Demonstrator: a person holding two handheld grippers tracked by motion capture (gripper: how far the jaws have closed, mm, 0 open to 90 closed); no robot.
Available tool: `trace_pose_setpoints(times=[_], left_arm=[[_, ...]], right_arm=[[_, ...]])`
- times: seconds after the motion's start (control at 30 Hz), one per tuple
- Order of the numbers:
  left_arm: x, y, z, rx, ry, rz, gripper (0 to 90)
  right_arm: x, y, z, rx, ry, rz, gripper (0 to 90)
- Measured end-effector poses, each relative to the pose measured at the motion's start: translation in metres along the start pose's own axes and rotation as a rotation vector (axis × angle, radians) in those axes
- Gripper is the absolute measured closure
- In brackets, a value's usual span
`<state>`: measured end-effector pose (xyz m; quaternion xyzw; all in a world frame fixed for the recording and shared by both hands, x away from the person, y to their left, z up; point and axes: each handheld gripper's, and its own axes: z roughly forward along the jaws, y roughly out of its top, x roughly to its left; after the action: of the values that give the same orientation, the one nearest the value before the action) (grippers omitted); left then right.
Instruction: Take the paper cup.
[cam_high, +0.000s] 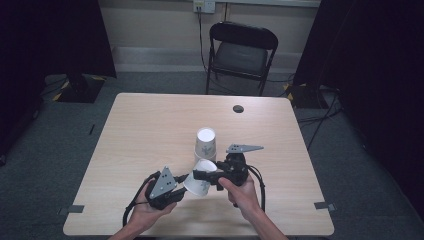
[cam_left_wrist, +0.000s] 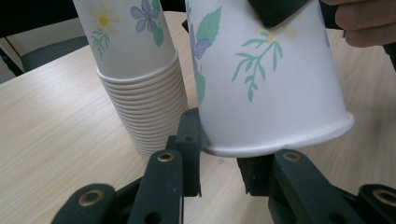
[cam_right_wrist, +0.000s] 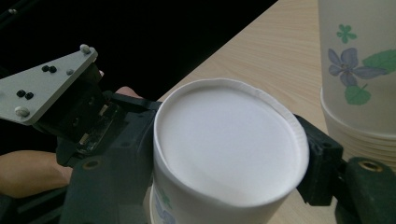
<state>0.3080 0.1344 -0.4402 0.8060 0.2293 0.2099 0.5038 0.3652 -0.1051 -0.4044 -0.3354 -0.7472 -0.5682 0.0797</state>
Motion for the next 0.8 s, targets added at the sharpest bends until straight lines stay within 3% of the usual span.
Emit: trace_pose_setpoints(times=[0.2,0.33,0.5,0.57,0.73,0.8], left_arm=[[-0.003,0.0,-0.002,-0.04,0.027,-0.002,68.1],[-0.007,0.0,-0.003,-0.047,0.044,0.034,58.0],[-0.009,0.001,-0.003,-0.06,0.045,0.035,63.6],[-0.008,0.001,-0.005,-0.059,0.055,0.034,65.4],[-0.01,0.002,-0.006,-0.057,0.059,0.045,68.2],[-0.009,0.002,-0.006,-0.054,0.067,0.05,70.8]], right_arm=[[-0.001,0.001,-0.002,-0.004,0.026,0.012,34.1],[-0.001,0.003,-0.004,-0.024,0.028,0.028,34.1],[-0.003,0.005,-0.008,-0.028,0.047,0.049,34.1],[-0.004,0.005,-0.008,-0.017,0.026,0.048,34.1],[-0.012,0.001,-0.004,-0.005,0.075,0.117,34.1],[-0.012,0.001,-0.005,-0.008,0.078,0.12,33.9]])
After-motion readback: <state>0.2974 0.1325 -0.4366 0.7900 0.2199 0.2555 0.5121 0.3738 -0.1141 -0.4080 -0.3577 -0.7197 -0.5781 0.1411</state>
